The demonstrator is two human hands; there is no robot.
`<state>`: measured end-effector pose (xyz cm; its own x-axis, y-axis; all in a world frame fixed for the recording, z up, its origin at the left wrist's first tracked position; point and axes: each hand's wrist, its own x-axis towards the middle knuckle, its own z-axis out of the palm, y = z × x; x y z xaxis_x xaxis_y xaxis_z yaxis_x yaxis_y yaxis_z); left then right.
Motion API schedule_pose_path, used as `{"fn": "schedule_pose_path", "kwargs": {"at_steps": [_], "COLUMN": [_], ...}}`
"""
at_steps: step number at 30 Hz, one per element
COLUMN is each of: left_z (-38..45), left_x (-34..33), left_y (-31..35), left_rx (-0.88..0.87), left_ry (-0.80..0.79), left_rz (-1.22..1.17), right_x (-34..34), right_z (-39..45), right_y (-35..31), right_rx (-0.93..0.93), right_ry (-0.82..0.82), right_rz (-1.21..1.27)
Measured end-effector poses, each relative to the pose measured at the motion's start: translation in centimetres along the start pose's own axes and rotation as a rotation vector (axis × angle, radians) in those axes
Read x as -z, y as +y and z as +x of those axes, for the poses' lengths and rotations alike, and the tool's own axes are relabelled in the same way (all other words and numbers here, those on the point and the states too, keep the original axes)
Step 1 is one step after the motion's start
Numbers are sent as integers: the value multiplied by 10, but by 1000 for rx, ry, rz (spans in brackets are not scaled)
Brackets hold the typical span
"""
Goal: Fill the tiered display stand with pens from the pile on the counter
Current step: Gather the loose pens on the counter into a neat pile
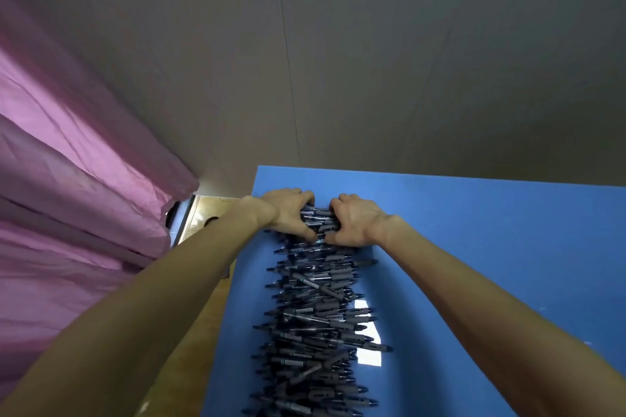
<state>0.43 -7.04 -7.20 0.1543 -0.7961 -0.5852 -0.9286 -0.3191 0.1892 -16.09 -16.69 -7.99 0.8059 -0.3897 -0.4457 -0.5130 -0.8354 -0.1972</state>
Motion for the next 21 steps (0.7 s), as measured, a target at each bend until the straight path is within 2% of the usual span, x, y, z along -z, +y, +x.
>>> {"fn": "schedule_pose_path", "kwargs": {"at_steps": [9,21], "left_z": [-16,-63], "left_x": [-18,-68], "left_y": [6,14], "left_rx": [-68,-238], "left_ry": [78,326], "left_rz": [-15,45], "right_x": [-5,-41], "right_z": [-22,-78], "right_y": [-3,-6], "right_rx": [5,126], "right_ry": [-8,276], "right_rz": [52,-85]}}
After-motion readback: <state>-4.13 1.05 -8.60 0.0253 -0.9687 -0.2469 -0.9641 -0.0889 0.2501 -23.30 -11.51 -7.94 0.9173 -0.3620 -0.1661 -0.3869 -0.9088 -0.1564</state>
